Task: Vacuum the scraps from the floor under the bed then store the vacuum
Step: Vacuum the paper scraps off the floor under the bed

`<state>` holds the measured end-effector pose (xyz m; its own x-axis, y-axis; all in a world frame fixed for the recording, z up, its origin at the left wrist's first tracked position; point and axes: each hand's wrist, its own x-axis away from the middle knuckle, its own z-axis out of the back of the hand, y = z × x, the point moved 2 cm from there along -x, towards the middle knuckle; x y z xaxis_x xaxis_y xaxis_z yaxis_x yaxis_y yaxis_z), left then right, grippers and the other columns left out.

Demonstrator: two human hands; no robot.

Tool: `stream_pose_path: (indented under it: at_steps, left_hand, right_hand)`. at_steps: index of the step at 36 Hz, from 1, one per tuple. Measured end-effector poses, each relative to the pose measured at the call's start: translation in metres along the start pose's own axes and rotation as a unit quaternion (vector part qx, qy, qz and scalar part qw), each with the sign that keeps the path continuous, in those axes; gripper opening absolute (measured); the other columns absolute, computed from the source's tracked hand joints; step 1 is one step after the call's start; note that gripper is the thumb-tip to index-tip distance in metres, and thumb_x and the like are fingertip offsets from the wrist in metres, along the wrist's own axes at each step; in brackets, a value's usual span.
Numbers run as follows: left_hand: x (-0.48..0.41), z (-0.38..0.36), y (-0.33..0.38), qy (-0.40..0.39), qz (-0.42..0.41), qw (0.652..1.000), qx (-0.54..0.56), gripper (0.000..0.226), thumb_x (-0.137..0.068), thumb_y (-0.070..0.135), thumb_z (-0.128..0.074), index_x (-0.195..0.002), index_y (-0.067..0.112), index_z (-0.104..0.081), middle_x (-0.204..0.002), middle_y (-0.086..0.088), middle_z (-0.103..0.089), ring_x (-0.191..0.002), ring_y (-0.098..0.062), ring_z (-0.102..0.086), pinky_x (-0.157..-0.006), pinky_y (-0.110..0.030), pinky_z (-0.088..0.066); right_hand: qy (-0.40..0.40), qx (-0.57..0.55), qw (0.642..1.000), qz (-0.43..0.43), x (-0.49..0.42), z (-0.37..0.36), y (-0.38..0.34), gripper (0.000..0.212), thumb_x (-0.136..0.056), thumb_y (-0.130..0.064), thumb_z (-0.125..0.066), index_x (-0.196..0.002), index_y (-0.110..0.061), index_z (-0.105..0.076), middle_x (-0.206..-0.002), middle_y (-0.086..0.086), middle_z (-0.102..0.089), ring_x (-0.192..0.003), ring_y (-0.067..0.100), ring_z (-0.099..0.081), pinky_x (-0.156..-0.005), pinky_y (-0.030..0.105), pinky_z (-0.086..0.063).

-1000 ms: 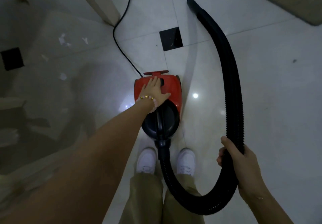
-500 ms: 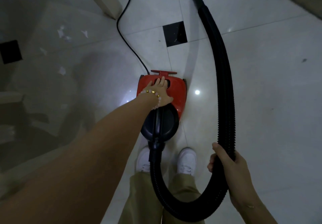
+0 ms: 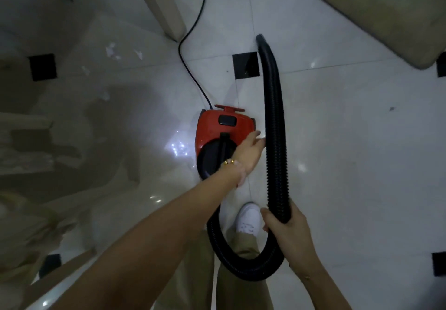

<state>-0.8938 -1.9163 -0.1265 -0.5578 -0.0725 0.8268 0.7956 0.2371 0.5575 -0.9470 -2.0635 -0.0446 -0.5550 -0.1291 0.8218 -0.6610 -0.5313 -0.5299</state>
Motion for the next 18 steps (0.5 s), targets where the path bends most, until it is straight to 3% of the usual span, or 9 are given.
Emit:
stream_pose_path:
  at_steps: [3, 6, 8, 11, 14, 18]
  left_hand:
    - [0.021, -0.001, 0.017, -0.077, 0.073, 0.963, 0.246, 0.041, -0.09, 0.048, -0.044, -0.113, 0.017, -0.058, -0.109, -0.007, -0.06, -0.101, -0.026, -0.058, -0.096, -0.042, -0.044]
    - [0.041, 0.015, 0.036, -0.044, 0.062, 0.91, 0.408, 0.046, -0.095, 0.051, -0.039, -0.106, 0.011, -0.059, -0.097, -0.009, -0.063, -0.09, -0.025, -0.061, -0.09, -0.043, -0.049]
    - [0.057, 0.027, 0.049, -0.021, 0.06, 0.909, 0.412, 0.048, -0.089, 0.052, -0.052, -0.108, 0.009, -0.058, -0.09, -0.007, -0.062, -0.079, -0.021, -0.061, -0.073, -0.035, -0.056]
    - [0.078, 0.041, 0.061, 0.059, 0.023, 0.932, 0.358, 0.024, -0.088, 0.032, -0.064, -0.085, 0.009, -0.057, -0.071, -0.005, -0.054, -0.056, -0.016, -0.054, -0.051, -0.023, -0.052]
    - [0.098, 0.05, 0.064, 0.119, 0.013, 0.912, 0.391, 0.023, -0.086, 0.022, -0.065, -0.068, 0.011, -0.055, -0.054, -0.002, -0.053, -0.039, -0.011, -0.05, -0.045, -0.019, -0.047]
    - [0.122, 0.058, 0.052, 0.163, 0.005, 0.894, 0.417, 0.023, -0.084, 0.02, -0.064, -0.065, 0.011, -0.055, -0.047, 0.001, -0.055, -0.038, -0.011, -0.051, -0.047, -0.021, -0.045]
  right_hand:
    - [-0.016, 0.041, 0.999, 0.033, 0.013, 0.0, -0.011, 0.012, -0.084, -0.011, -0.066, -0.083, -0.012, -0.054, -0.069, 0.002, -0.056, -0.065, 0.013, -0.056, -0.061, 0.018, -0.046]
    - [-0.049, 0.103, 0.992, 0.046, 0.024, 0.0, -0.017, 0.014, -0.082, -0.01, -0.066, -0.084, -0.007, -0.052, -0.067, 0.001, -0.052, -0.058, 0.005, -0.049, -0.055, 0.013, -0.04]
    - [-0.069, 0.131, 0.988, 0.052, 0.029, -0.001, -0.019, 0.016, -0.082, -0.009, -0.066, -0.085, -0.004, -0.052, -0.068, 0.001, -0.049, -0.054, 0.001, -0.045, -0.054, 0.012, -0.038]
    - [-0.096, 0.156, 0.981, 0.069, 0.037, -0.005, -0.03, 0.017, -0.08, -0.008, -0.066, -0.089, -0.003, -0.053, -0.07, 0.001, -0.049, -0.057, 0.003, -0.045, -0.054, 0.011, -0.038]
    - [-0.132, 0.158, 0.975, 0.082, 0.046, -0.015, -0.044, 0.016, -0.081, -0.008, -0.067, -0.092, -0.008, -0.054, -0.075, 0.002, -0.053, -0.063, 0.008, -0.051, -0.055, 0.009, -0.041]
    - [-0.154, 0.11, 0.978, 0.092, 0.06, -0.03, -0.064, 0.017, -0.084, -0.014, -0.067, -0.093, -0.02, -0.054, -0.081, -0.005, -0.059, -0.066, -0.004, -0.057, -0.061, 0.008, -0.042]
